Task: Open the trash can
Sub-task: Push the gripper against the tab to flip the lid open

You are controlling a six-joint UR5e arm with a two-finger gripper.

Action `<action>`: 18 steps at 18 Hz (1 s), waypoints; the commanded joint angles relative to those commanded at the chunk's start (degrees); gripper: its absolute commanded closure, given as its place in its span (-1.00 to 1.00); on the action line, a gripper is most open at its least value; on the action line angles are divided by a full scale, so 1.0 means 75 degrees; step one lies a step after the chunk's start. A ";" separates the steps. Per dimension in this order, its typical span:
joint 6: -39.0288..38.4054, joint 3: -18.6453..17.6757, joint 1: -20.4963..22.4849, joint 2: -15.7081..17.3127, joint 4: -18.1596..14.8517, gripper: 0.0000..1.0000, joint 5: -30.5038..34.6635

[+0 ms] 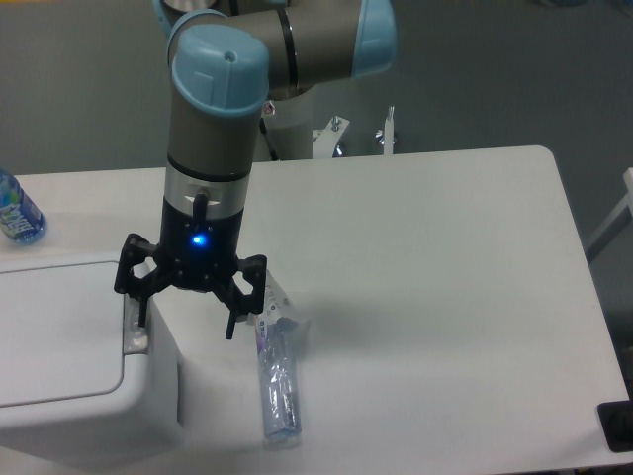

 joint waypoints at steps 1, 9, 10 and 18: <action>0.0000 0.0000 0.0000 0.0000 0.0000 -1.00 0.0000; -0.0012 0.0000 0.0000 0.0000 0.0000 -1.00 0.0012; 0.0000 0.0012 0.0000 0.0000 0.0000 -1.00 0.0012; 0.0536 0.0960 0.0280 0.0034 0.0118 -1.00 0.0735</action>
